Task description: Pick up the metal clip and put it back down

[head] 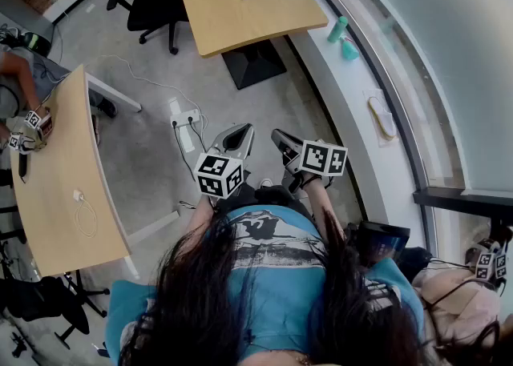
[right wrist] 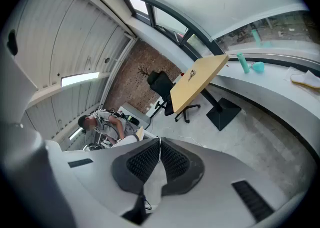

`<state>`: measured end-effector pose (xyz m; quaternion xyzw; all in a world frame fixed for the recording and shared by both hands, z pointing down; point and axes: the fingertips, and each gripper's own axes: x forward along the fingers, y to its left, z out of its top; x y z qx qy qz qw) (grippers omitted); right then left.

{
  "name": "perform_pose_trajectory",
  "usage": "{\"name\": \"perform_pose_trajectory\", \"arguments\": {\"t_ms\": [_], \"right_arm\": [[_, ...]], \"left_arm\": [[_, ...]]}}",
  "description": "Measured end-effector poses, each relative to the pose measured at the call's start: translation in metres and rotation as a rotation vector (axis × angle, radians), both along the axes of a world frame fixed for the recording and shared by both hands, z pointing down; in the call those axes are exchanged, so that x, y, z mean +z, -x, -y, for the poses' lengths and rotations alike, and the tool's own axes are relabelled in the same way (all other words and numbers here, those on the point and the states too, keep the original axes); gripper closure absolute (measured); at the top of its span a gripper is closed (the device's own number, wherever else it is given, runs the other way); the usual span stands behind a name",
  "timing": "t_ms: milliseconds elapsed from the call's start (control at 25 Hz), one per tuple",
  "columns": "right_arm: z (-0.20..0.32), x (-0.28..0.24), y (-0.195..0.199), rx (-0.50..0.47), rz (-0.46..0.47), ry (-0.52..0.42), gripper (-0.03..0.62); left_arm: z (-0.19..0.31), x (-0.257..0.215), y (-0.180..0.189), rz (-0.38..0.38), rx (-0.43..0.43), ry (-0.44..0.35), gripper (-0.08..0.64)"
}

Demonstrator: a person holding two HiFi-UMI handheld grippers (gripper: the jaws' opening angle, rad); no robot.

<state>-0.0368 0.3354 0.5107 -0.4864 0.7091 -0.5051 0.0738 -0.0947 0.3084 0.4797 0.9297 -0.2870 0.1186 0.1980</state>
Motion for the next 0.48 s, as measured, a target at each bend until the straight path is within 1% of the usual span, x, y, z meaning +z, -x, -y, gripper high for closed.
{"name": "perform_pose_trajectory", "arguments": {"t_ms": [240,480], "right_arm": [[0.003,0.016,-0.023,-0.009,0.01,0.015,0.572],[0.026,0.022,-0.036,-0.009,0.033,0.02,0.572]], "left_arm": [[0.003,0.014,-0.018,0.017,-0.019,0.014,0.557],[0.027,0.015,-0.027,0.035,-0.04,0.008,0.557]]}}
